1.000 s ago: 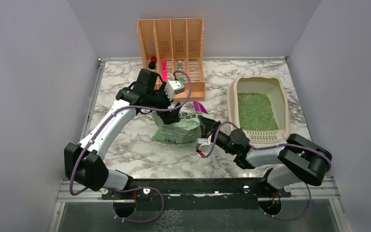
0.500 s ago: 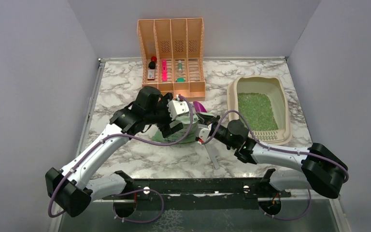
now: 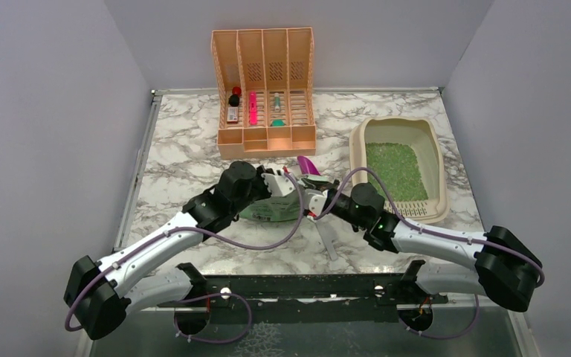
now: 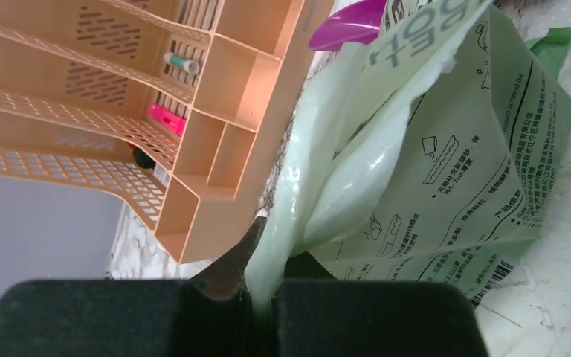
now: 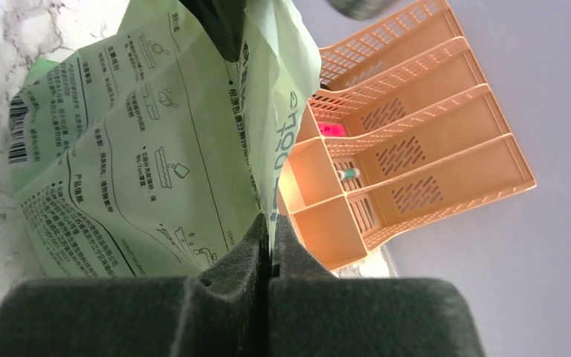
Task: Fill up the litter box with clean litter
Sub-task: Close the cat litter bag at the center of the board.
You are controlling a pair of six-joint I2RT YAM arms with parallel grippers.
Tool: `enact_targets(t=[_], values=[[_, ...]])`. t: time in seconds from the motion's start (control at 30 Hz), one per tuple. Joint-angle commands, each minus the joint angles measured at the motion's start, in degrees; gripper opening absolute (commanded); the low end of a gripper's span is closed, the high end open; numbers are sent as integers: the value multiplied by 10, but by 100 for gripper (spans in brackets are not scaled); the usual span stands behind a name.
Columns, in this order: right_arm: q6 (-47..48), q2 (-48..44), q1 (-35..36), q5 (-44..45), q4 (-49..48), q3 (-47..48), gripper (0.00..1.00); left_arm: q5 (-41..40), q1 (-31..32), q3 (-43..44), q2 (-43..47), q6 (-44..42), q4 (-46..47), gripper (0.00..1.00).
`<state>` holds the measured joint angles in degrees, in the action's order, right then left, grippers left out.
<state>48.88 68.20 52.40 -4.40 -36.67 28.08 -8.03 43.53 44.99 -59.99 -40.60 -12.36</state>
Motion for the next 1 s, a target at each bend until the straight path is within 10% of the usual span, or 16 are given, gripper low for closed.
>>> enact_targets(t=[0.0, 0.3, 0.57, 0.83, 0.97], values=[[-35, -30, 5, -37, 22, 18, 1, -91, -3, -27, 46, -69, 154, 0], [-102, -31, 5, -19, 34, 25, 54, -151, 66, -145, 98, -165, 322, 0], [-98, 79, 5, -62, -53, 71, 68, -145, 69, -97, 88, -96, 270, 0], [-43, 179, 5, 100, -435, 30, 4, -170, 73, -120, 114, -116, 276, 0], [-3, 203, 5, 85, -513, 10, 1, -160, 73, -114, 126, -69, 245, 20]])
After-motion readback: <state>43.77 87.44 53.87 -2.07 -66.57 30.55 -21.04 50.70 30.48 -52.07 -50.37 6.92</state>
